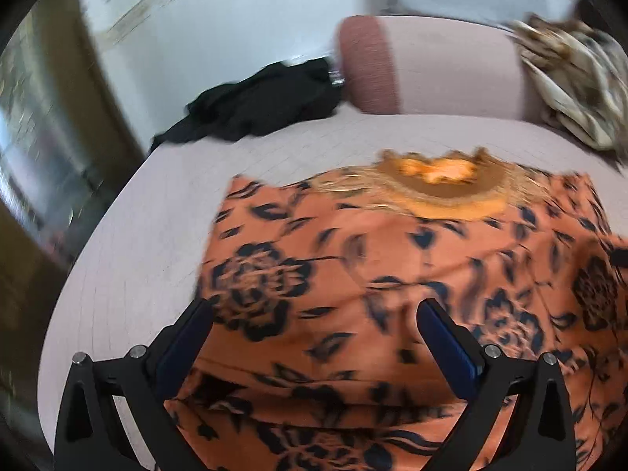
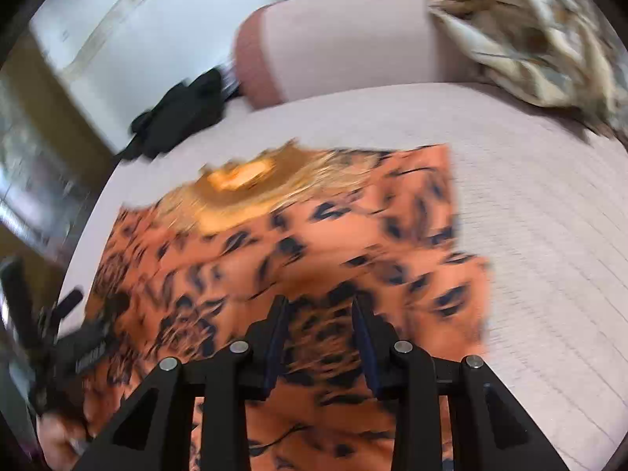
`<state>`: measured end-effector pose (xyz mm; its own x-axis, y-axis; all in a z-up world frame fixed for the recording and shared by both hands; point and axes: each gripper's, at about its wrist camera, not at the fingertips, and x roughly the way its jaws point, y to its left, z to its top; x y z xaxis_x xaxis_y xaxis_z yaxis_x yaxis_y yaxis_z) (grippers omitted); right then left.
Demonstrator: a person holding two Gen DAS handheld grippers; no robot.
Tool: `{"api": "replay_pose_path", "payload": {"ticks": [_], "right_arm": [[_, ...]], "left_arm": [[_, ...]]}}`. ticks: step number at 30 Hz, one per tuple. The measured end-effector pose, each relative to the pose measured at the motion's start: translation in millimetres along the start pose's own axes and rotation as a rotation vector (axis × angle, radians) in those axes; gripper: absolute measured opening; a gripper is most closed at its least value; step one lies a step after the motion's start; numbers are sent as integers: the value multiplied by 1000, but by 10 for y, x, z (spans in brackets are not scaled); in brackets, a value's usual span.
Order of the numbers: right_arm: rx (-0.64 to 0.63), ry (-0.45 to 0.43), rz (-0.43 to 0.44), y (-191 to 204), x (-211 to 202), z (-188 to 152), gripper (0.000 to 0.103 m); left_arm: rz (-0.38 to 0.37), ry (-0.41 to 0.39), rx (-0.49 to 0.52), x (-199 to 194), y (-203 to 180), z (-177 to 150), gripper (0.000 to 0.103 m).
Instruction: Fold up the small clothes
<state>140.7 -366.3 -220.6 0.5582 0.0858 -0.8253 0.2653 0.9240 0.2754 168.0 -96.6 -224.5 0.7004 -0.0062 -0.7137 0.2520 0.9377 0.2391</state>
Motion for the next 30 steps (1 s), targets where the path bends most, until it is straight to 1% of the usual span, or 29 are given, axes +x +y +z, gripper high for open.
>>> {"api": "replay_pose_path", "payload": {"ticks": [3, 5, 6, 7, 8, 9, 10, 12, 16, 17, 20, 21, 22, 23, 24, 27, 29, 30], "right_arm": [[64, 25, -28, -202, 55, 38, 37], [81, 84, -50, -273, 186, 27, 37], [85, 99, -49, -299, 230, 5, 37], [77, 94, -52, -288, 240, 6, 37], [65, 90, -56, -265, 230, 16, 37], [53, 76, -53, -237, 196, 40, 37], [51, 48, -43, -237, 146, 70, 37], [68, 8, -52, -274, 81, 116, 37], [185, -37, -51, -627, -17, 207, 37], [212, -46, -47, -718, -37, 222, 37], [257, -86, -30, -939, -159, 281, 37], [253, -88, -42, -963, -195, 294, 39], [248, -82, -50, -994, -214, 305, 45], [244, -74, -53, -1008, -209, 306, 63], [244, -70, -51, -1028, -205, 300, 70], [258, -48, -32, -1061, -139, 268, 70], [257, 7, -36, -1043, -23, 245, 69], [257, 16, -34, -1050, 28, 239, 68]], "left_arm": [[-38, 44, 60, 76, -173, -37, 103], [-43, 124, 80, 233, -238, -114, 103], [-57, 120, 55, 247, -205, -136, 103], [-80, 123, 21, 253, -149, -131, 103], [-106, 153, -8, 280, -100, -111, 103], [-122, 164, -29, 286, -67, -103, 103], [-133, 160, -49, 282, -28, -98, 103], [-114, 143, -66, 256, 20, -93, 103], [-93, 105, -106, 175, 127, -62, 103], [-76, 95, -122, 151, 175, -52, 103], [-56, 88, -158, 129, 290, -26, 103], [-53, 90, -173, 136, 331, -27, 103], [-53, 91, -180, 163, 326, -13, 103], [-52, 88, -188, 161, 352, -13, 103], [-49, 87, -189, 175, 350, -7, 103], [2, 76, -186, 163, 379, -7, 103], [20, 79, -196, 179, 421, -14, 103], [19, 85, -206, 191, 448, -21, 103]]}}
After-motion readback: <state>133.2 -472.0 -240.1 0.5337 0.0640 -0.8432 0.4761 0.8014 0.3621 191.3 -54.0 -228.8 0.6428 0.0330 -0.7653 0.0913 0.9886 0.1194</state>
